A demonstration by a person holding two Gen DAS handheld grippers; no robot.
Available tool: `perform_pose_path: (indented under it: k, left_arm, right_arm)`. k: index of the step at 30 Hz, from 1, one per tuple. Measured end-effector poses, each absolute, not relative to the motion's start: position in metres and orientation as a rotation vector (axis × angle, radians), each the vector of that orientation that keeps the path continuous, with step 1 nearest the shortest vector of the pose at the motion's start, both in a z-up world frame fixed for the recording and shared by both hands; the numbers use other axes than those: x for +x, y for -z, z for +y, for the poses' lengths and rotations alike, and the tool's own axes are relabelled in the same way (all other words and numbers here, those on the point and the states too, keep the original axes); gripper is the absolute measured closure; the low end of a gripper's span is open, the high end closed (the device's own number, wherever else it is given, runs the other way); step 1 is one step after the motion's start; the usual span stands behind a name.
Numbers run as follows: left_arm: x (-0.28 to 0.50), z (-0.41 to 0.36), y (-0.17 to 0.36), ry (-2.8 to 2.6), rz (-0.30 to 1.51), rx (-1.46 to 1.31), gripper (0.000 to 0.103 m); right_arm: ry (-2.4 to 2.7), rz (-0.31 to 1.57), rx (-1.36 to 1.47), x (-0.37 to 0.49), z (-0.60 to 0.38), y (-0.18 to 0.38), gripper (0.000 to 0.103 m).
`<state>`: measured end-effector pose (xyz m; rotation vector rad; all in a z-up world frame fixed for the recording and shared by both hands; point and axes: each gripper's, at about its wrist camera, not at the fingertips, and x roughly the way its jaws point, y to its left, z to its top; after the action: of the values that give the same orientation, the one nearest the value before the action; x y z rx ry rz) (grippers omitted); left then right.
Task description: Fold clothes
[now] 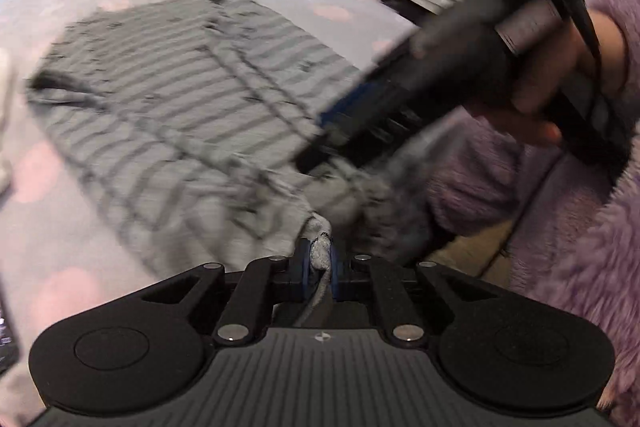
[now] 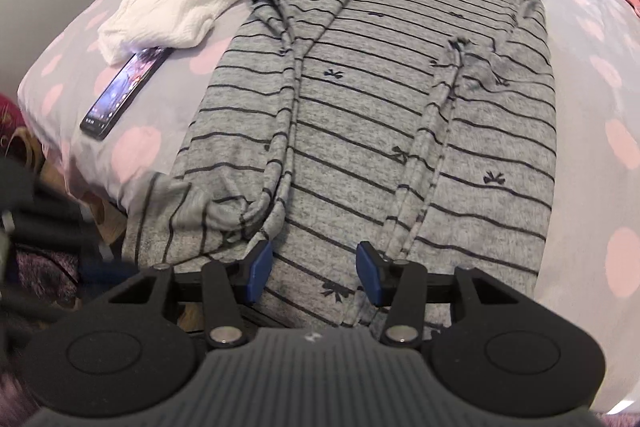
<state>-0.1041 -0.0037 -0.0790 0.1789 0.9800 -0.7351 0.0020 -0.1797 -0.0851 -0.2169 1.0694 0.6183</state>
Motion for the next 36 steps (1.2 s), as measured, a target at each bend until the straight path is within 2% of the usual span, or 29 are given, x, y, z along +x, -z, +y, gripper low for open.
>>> perform_pose_path:
  k: [4, 5, 6, 8, 13, 24, 26, 27, 29, 30, 31, 33, 36]
  left_arm:
    - [-0.105, -0.002, 0.075, 0.697, 0.975, 0.170, 0.094]
    - [-0.105, 0.003, 0.072, 0.675, 0.970, 0.153, 0.086]
    - [-0.106, 0.008, 0.068, 0.659, 0.961, 0.134, 0.073]
    - [-0.107, 0.017, 0.064, 0.628, 0.935, 0.099, 0.053]
    - [-0.106, 0.032, 0.055, 0.544, 0.896, 0.054, 0.053]
    - [-0.080, 0.041, 0.077, 0.328, 0.984, 0.104, 0.053]
    - [-0.079, 0.041, 0.082, 0.338, 0.988, 0.102, 0.057]
    - [-0.078, 0.041, 0.083, 0.347, 0.989, 0.099, 0.068]
    - [-0.079, 0.040, 0.085, 0.360, 0.982, 0.109, 0.081]
    - [-0.080, 0.039, 0.084, 0.373, 0.974, 0.115, 0.092]
    - [-0.081, 0.038, 0.083, 0.387, 0.965, 0.120, 0.099]
    - [-0.085, 0.037, 0.080, 0.438, 0.954, 0.120, 0.103]
    - [-0.096, 0.025, 0.076, 0.539, 0.934, 0.151, 0.103]
  right_arm:
    - [-0.619, 1.070, -0.187, 0.001, -0.185, 0.085, 0.052]
    - [-0.620, 1.069, -0.182, 0.000, -0.186, 0.085, 0.053]
    - [-0.623, 1.069, -0.181, -0.001, -0.187, 0.085, 0.053]
    - [-0.639, 1.074, -0.170, -0.003, -0.188, 0.086, 0.054]
    - [-0.711, 1.064, -0.115, -0.007, -0.187, 0.084, 0.056]
    - [-0.726, 1.131, -0.388, -0.021, -0.149, 0.113, 0.056]
    - [-0.705, 1.135, -0.438, -0.022, -0.147, 0.119, 0.056]
    - [-0.695, 1.136, -0.460, -0.022, -0.147, 0.123, 0.056]
    - [-0.693, 1.136, -0.458, -0.022, -0.148, 0.123, 0.054]
    - [-0.695, 1.135, -0.443, -0.021, -0.149, 0.121, 0.049]
    - [-0.691, 1.128, -0.428, -0.020, -0.151, 0.118, 0.046]
    - [-0.671, 1.113, -0.403, -0.017, -0.155, 0.113, 0.046]
    - [-0.622, 1.097, -0.356, -0.011, -0.163, 0.106, 0.046]
